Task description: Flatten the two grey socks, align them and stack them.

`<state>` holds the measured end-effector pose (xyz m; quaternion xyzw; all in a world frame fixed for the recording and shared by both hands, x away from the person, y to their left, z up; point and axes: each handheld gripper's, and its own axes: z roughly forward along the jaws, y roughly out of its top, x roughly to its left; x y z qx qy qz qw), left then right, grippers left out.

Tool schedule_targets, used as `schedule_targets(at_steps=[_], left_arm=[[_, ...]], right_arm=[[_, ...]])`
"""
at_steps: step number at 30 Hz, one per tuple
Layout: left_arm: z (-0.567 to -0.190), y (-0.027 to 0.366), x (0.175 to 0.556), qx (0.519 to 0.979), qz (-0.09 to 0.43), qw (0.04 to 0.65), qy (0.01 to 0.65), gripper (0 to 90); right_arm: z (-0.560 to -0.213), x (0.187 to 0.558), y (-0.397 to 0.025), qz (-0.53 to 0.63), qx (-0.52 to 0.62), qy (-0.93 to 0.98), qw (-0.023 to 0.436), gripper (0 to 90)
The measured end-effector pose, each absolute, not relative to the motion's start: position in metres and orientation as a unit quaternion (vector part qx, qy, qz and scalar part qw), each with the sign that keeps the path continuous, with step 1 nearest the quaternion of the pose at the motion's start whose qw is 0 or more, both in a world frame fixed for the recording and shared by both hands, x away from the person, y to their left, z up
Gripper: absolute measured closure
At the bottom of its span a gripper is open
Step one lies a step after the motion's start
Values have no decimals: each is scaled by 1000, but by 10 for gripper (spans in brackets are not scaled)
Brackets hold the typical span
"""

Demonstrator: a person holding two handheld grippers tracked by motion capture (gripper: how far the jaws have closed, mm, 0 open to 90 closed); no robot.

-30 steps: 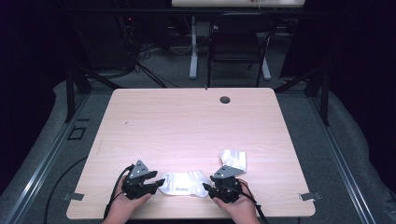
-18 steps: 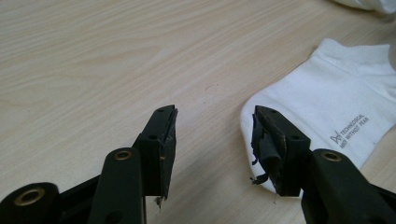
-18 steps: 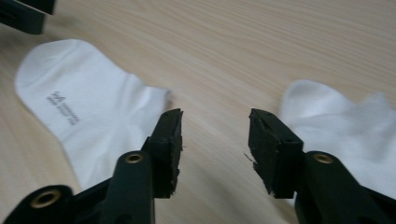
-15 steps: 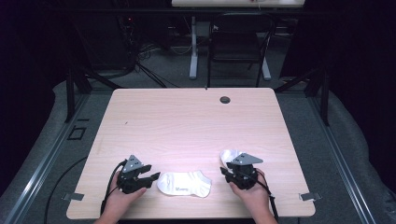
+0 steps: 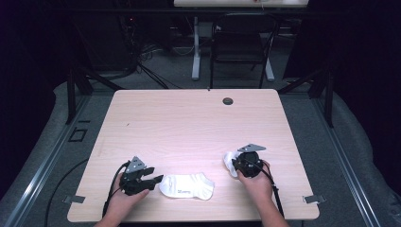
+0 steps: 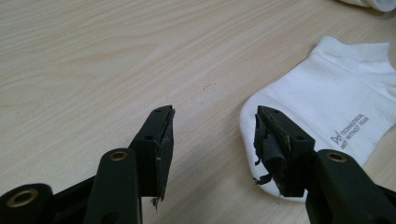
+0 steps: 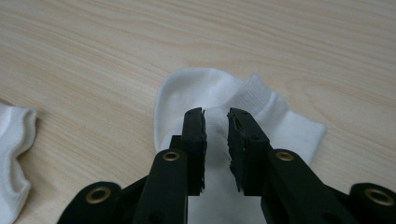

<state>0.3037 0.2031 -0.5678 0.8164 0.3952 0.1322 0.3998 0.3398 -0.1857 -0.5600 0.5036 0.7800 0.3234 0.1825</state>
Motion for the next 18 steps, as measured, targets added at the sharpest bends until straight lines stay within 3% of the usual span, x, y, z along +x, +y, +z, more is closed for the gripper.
schedule_targets(at_steps=[18], left_arm=[[-569,199,308,819,135,401,388,485]], right_arm=[[-571,363,-141,328,475,803,146,827]])
